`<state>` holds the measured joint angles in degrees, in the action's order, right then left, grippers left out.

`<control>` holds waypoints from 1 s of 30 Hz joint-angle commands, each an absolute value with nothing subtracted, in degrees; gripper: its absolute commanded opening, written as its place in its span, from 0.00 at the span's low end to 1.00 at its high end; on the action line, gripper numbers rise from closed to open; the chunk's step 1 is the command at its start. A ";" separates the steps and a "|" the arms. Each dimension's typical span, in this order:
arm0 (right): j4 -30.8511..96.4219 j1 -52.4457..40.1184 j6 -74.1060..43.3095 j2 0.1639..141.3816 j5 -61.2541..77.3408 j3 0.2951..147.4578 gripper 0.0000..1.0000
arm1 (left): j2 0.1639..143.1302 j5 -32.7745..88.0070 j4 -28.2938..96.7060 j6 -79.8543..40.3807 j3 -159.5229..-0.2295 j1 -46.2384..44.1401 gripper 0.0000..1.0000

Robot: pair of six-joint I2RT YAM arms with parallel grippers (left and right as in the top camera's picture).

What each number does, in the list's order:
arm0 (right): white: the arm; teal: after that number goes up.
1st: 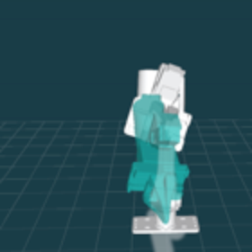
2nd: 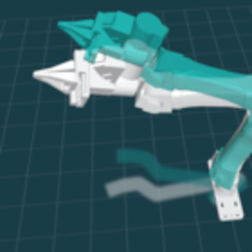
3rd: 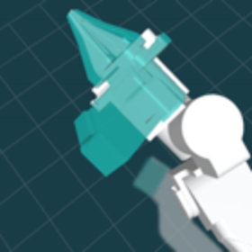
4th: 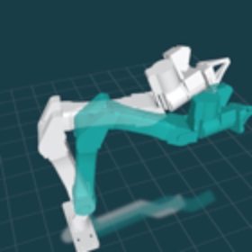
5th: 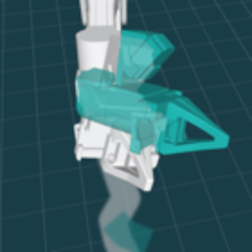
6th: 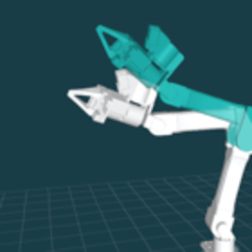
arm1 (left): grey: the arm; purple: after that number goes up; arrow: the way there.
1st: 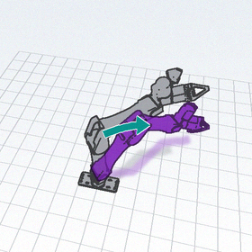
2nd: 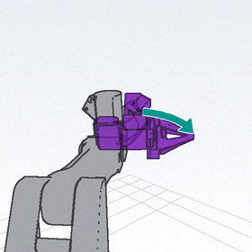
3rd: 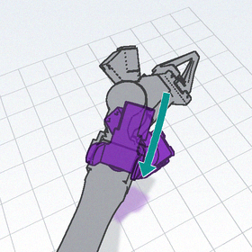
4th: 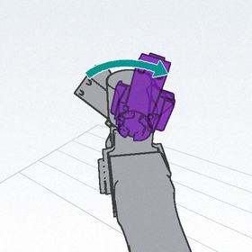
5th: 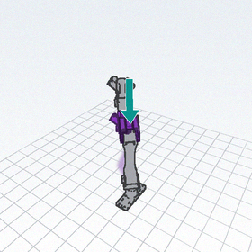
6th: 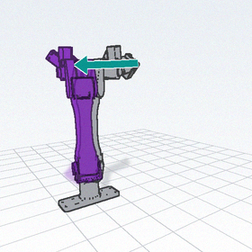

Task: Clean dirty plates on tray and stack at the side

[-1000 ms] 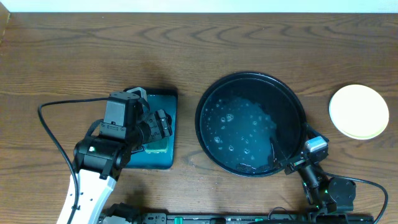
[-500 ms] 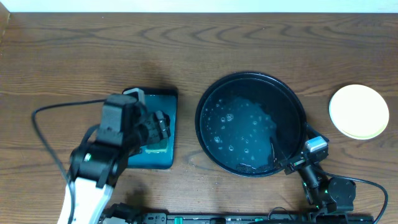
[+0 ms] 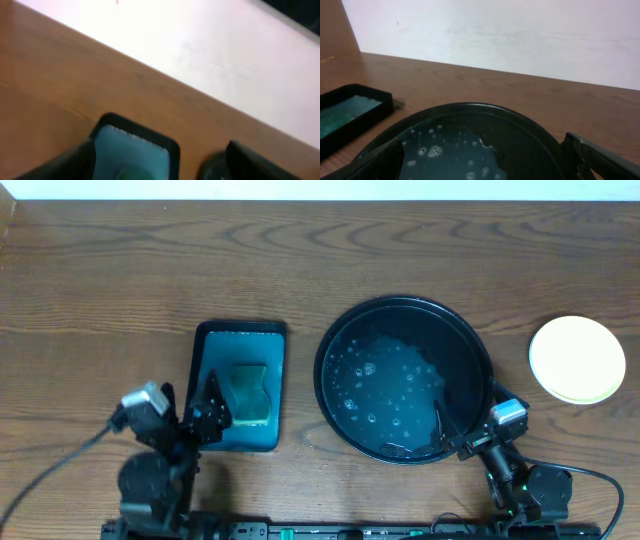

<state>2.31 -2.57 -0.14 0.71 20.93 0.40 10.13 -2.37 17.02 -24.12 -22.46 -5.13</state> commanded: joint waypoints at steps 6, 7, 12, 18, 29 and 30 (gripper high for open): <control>2.57 -2.24 0.49 0.38 20.58 0.32 0.99 | 0.51 -5.61 4.01 -24.36 -5.13 -4.56 0.83; 2.59 -2.24 0.49 0.38 20.58 0.32 0.99 | 0.19 -5.63 2.52 -24.58 -3.55 -4.56 0.83; 2.59 -2.24 0.49 0.38 20.58 0.32 0.99 | 0.08 -5.63 1.34 -24.88 -0.23 -4.58 0.83; 2.57 -2.24 0.49 0.38 20.58 0.32 0.99 | 0.08 -5.63 1.56 -24.86 -0.23 -4.56 0.83; 2.57 -2.24 0.49 0.38 20.58 0.32 0.99 | 0.23 -5.63 3.62 -24.86 -0.23 -4.56 0.83; 2.59 -2.24 0.49 0.38 20.58 0.32 0.99 | 0.23 -5.63 3.62 -24.86 -0.23 -4.56 0.83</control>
<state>2.31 -2.55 -0.14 0.69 20.93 0.40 0.58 -4.69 1.26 -24.62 -1.21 -4.91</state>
